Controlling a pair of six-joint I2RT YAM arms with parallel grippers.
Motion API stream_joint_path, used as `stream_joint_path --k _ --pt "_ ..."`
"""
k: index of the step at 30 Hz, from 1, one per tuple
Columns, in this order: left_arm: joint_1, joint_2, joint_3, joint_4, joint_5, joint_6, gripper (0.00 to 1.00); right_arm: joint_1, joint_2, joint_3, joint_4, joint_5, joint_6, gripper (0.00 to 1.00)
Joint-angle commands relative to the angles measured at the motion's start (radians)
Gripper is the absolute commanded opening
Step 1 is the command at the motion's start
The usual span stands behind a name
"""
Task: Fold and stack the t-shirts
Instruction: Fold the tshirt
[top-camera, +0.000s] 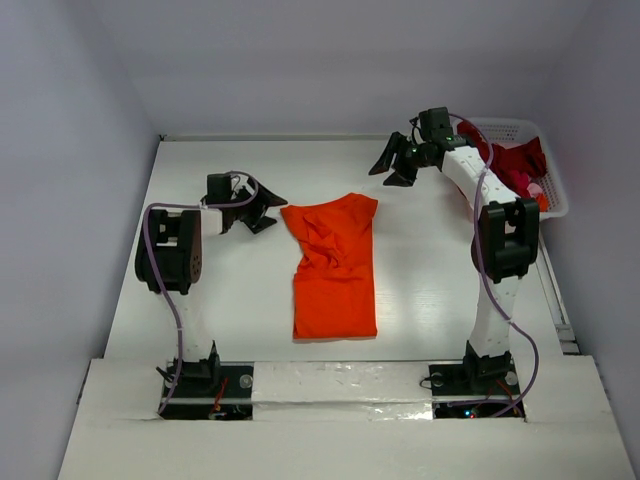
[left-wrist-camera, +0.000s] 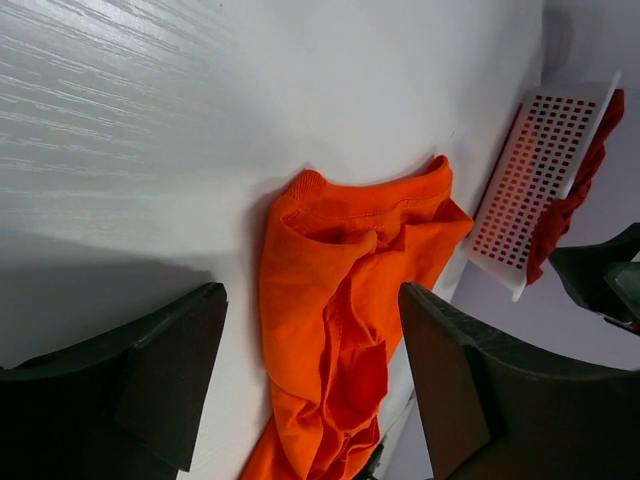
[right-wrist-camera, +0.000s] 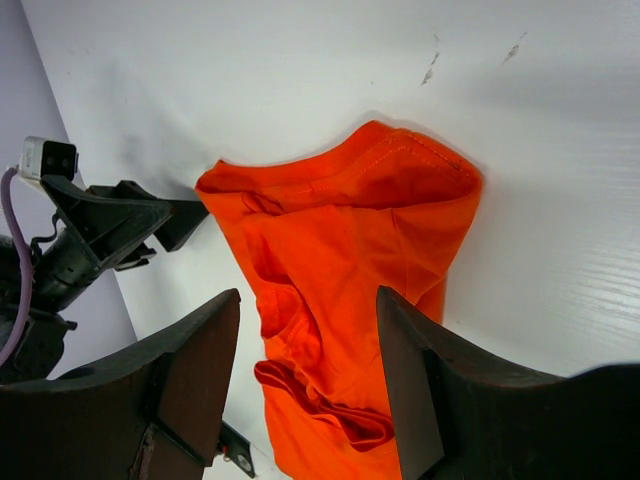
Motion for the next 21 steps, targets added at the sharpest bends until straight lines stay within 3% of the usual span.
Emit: stream_joint_path --k 1,6,10,18,21 --pt "0.002 0.044 -0.040 0.036 0.001 -0.018 0.68 -0.010 -0.039 0.009 0.010 -0.020 -0.015 0.62" --pt "0.002 0.099 -0.054 0.102 0.062 -0.099 0.57 -0.010 -0.039 0.002 0.015 -0.024 -0.015 0.62" --pt "0.002 0.129 -0.089 0.202 0.095 -0.163 0.55 -0.010 -0.039 -0.001 0.016 -0.024 -0.013 0.62" --pt "0.020 0.139 -0.080 0.196 0.070 -0.150 0.51 -0.010 -0.042 -0.003 0.021 -0.030 -0.013 0.62" --pt "0.021 0.130 -0.031 0.107 0.009 -0.073 0.51 -0.010 -0.039 -0.003 0.026 -0.037 -0.007 0.62"
